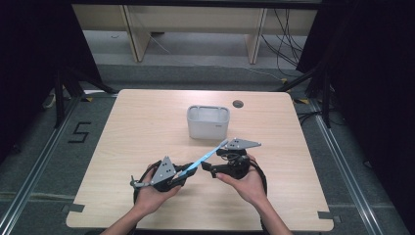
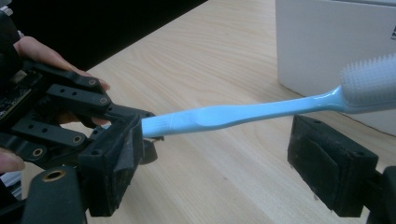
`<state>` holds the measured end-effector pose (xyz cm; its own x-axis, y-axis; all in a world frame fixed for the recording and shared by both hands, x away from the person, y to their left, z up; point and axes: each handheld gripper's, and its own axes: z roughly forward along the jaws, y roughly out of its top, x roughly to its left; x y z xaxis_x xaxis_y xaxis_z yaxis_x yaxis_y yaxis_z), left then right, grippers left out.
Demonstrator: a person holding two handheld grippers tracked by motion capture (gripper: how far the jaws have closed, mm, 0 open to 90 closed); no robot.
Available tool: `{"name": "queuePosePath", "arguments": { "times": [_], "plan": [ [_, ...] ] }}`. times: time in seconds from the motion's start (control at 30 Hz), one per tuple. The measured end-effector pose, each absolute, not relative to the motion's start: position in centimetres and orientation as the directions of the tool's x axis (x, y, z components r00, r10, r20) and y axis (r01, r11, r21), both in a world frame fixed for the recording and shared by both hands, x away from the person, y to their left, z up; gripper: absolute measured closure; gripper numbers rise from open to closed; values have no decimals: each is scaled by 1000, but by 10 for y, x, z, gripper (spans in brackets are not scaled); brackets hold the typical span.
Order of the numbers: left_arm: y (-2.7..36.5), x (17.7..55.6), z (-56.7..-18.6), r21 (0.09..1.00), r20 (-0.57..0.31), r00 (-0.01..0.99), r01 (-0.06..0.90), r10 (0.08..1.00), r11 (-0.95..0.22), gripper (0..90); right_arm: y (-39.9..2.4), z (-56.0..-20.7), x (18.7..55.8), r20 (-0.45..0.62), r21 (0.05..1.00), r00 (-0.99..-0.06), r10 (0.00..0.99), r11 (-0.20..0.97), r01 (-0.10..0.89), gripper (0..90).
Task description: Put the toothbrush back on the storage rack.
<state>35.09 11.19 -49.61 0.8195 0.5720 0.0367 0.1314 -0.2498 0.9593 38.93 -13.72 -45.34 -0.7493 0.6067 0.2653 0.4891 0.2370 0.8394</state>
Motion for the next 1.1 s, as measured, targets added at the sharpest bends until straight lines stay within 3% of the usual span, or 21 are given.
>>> {"name": "queuePosePath", "arguments": {
  "times": [0.63, 1.1],
  "plan": [
    [109, 349, -498, 960, 35, 820, 131, 572, -247, 775, -133, -456, 395, 308, 830, -722, 619, 196, 522, 200],
    [107, 349, -500, 957, 30, 821, 141, 571, -253, 773, -135, -457, 400, 340, 831, -702, 626, 149, 535, 367]
  ]
}}
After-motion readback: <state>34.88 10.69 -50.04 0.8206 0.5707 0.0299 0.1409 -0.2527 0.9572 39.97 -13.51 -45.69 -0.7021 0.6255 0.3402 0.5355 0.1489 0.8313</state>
